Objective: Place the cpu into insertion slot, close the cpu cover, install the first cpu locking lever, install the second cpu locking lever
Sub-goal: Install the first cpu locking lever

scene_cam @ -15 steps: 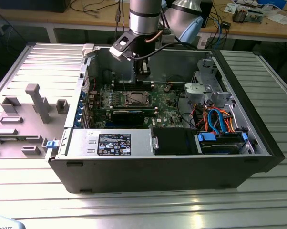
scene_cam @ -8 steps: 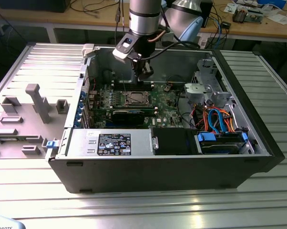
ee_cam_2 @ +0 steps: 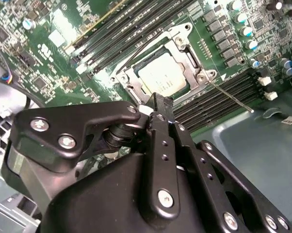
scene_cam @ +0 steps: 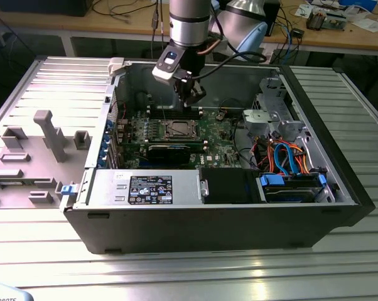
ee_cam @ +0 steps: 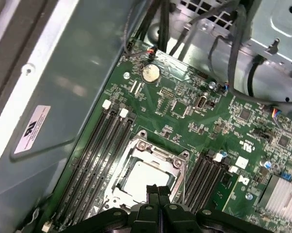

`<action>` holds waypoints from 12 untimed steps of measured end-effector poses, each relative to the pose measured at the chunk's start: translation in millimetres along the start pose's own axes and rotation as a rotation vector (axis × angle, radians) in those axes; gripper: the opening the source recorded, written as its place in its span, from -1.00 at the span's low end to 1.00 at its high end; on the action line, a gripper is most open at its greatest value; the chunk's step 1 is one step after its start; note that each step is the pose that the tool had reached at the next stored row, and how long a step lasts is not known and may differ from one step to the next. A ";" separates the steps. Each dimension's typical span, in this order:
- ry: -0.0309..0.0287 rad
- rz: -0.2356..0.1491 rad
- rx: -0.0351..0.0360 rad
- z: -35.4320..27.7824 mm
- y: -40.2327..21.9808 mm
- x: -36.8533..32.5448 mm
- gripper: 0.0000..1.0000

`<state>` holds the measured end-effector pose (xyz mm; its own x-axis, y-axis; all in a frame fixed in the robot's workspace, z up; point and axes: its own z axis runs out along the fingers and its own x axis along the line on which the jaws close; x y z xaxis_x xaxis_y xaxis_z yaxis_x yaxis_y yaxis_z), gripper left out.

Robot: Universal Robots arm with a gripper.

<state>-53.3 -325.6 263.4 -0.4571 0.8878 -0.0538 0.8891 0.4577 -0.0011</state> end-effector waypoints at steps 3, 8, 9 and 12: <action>0.0004 -0.055 -0.0032 0.3 0.1 0.0 -0.79; 0.0002 -0.156 -0.0086 0.6 0.0 0.0 -0.79; 0.0002 -0.176 -0.0097 0.6 0.0 0.0 -0.79; 0.0001 -0.247 -0.0135 0.7 0.0 0.0 -0.79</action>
<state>-53.3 -325.6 262.7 -0.6609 0.7486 -0.0535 0.7497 0.6618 -0.0009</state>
